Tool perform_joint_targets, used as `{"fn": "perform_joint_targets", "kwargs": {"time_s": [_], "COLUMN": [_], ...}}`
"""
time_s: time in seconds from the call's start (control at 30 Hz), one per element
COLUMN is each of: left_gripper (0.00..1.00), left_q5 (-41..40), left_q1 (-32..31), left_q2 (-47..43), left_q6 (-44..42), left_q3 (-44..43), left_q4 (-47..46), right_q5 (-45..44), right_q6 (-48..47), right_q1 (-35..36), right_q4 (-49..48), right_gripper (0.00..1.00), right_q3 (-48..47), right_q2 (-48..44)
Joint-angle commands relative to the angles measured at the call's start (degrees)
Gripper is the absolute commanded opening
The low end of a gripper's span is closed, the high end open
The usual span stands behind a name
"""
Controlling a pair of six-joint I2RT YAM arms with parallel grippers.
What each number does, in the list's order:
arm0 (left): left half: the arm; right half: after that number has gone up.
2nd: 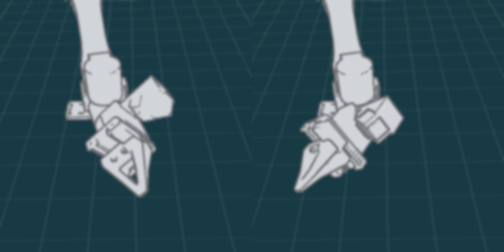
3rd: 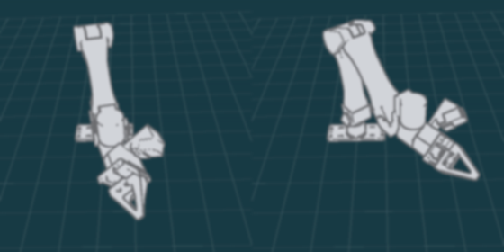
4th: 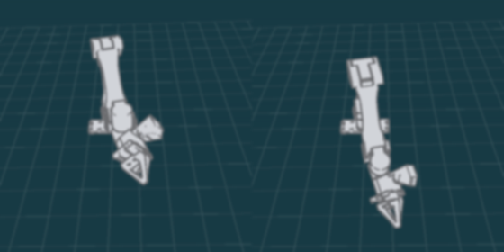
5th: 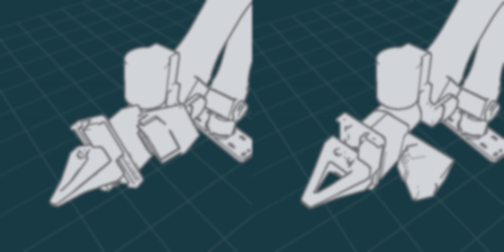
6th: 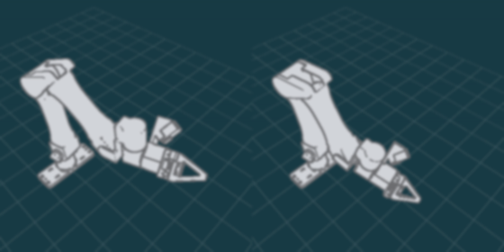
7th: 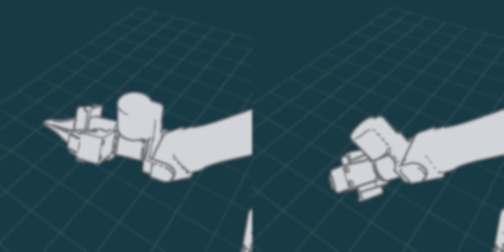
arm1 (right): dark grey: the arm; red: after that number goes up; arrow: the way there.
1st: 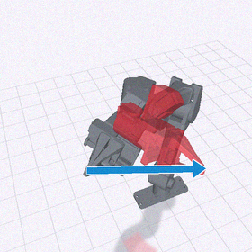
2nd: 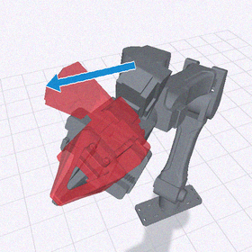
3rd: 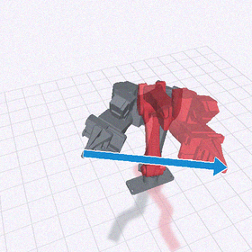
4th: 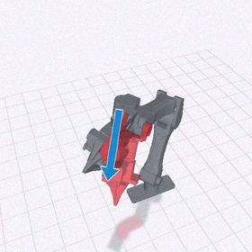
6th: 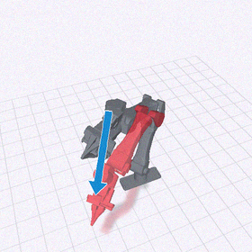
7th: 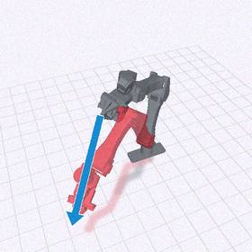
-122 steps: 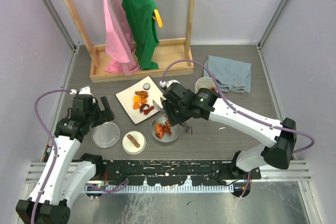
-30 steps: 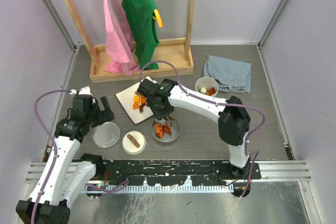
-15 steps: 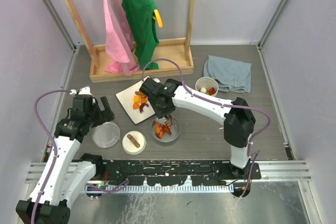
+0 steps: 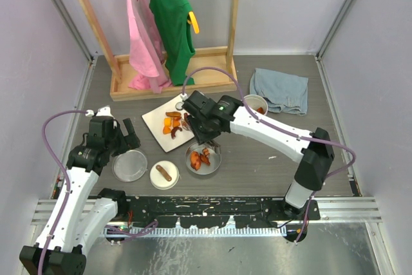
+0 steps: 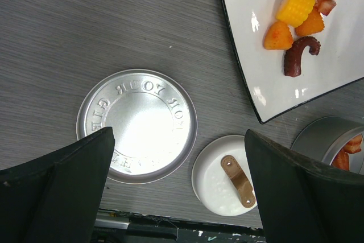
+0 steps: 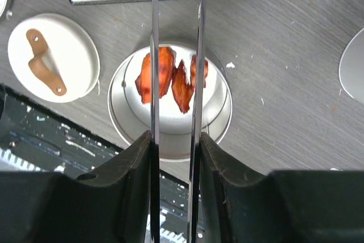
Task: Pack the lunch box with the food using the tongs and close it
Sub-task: Pick up the fake food from the plate.
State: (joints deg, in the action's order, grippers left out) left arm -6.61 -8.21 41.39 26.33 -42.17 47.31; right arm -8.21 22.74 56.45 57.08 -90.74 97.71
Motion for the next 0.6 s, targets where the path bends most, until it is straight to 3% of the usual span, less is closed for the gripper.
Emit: {"fn": "perform_joint_targets", "kwargs": {"time_s": [0.0,0.3,0.57], "left_gripper": [0.98,0.98,0.98], "left_q5": [0.17,0.45,0.61], "left_q1": [0.22,0.21,0.17], "left_q2": [-0.43,-0.25,-0.43], "left_q6": [-0.31,-0.31,-0.26], "left_q3": [-0.12,-0.07,-0.1], "left_q4": [-2.48,-2.57,-2.5], "right_q5": [2.62,6.01,2.07], "right_q6": [0.27,0.96,4.67], "right_q1": [0.06,0.82,5.8], "right_q4": [-0.09,4.48,12.26], "right_gripper": [0.32,0.33,0.34], "right_q3": [2.35,7.45,7.39], "right_q2": [-8.28,-15.78,-16.74]}}
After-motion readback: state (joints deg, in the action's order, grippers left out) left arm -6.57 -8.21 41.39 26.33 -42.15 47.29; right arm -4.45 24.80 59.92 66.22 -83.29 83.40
